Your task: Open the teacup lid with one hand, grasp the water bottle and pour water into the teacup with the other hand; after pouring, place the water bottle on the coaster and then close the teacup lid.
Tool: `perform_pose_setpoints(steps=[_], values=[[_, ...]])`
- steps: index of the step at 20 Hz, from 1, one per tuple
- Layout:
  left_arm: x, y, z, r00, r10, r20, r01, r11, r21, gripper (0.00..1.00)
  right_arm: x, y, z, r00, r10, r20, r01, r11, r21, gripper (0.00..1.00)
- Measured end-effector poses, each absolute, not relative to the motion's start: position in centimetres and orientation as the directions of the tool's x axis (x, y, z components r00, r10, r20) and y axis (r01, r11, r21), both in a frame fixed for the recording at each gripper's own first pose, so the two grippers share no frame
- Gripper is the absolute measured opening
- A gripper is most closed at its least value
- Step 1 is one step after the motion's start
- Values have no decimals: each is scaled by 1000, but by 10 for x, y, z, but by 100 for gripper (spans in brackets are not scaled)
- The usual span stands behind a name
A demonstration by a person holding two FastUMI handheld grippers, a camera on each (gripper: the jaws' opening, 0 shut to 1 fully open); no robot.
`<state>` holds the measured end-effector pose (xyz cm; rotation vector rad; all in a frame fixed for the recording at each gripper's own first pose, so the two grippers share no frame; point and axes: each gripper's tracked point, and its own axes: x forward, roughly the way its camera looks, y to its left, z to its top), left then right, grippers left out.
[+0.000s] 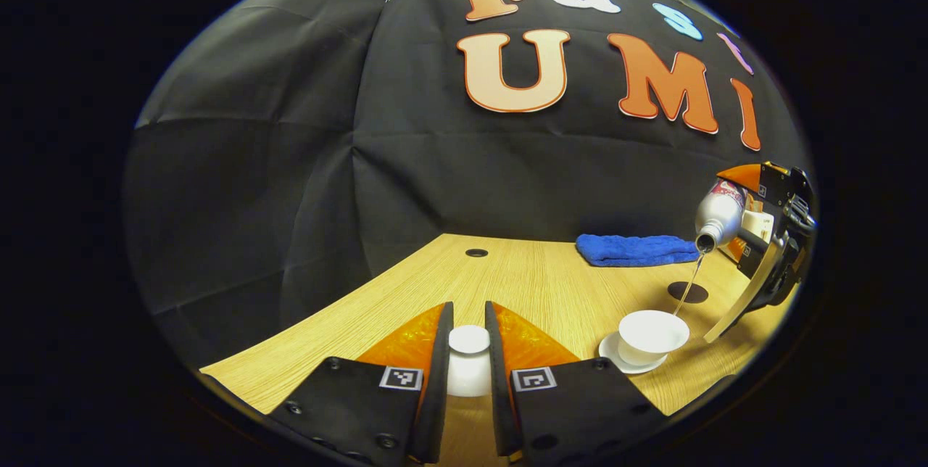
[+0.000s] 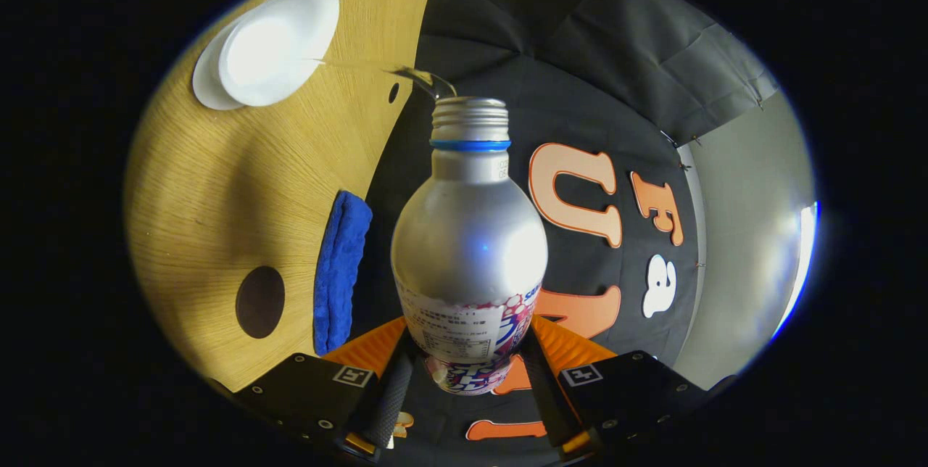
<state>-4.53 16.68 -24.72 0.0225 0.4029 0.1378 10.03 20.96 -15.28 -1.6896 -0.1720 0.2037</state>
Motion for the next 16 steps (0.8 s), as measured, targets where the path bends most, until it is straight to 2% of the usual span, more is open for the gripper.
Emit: perform_pose_setpoints(steps=[5, 10, 11, 16], values=[[-45, 167, -244, 913, 135, -385, -127, 991, 46, 31, 107, 209, -138, 971, 241, -5, 30, -139, -990, 78], [-47, 170, -246, 911, 141, -387, -129, 990, 56, 31, 112, 209, -124, 963, 270, 15, 70, -196, -978, 78], [-46, 170, -244, 912, 141, -385, -130, 990, 53, 34, 113, 210, -122, 962, 271, 22, 78, -196, -977, 78], [-46, 170, -241, 914, 140, -380, -128, 990, 58, 31, 118, 214, -107, 955, 292, 55, 121, -211, -970, 78]])
